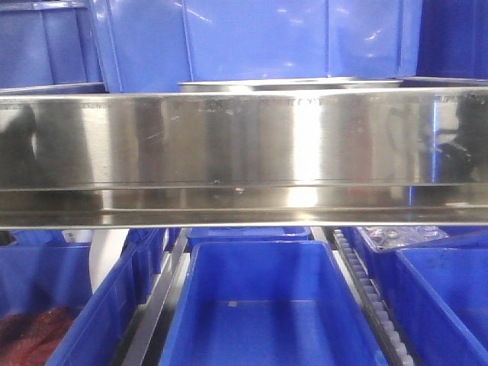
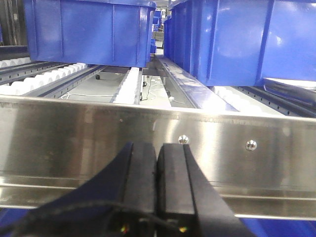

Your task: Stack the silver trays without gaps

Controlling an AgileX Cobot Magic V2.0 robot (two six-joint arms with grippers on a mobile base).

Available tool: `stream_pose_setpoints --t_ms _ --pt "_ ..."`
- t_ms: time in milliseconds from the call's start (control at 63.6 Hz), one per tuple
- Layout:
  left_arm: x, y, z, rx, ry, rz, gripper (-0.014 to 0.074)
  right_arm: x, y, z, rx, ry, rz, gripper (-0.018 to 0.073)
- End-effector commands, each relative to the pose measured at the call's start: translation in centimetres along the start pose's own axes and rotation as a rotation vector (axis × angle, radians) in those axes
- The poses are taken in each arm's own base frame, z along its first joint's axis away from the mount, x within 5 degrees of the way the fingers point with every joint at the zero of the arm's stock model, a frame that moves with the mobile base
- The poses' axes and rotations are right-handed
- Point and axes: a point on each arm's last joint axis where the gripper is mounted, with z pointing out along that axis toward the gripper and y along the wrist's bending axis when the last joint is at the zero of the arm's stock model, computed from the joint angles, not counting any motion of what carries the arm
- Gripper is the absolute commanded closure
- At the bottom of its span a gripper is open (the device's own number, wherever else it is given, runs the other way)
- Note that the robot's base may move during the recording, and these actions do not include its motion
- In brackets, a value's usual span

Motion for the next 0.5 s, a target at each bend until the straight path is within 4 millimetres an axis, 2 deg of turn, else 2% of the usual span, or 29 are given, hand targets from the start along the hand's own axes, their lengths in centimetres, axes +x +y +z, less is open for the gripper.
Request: stream_pose_setpoints --t_ms 0,487 --pt "-1.04 0.0 -0.36 0.003 -0.12 -0.007 0.0644 -0.84 0.05 -0.19 -0.006 -0.101 -0.012 0.0509" --pt "-1.04 0.0 -0.36 0.003 -0.12 -0.007 0.0644 -0.84 0.05 -0.19 -0.006 -0.101 -0.012 0.0509"
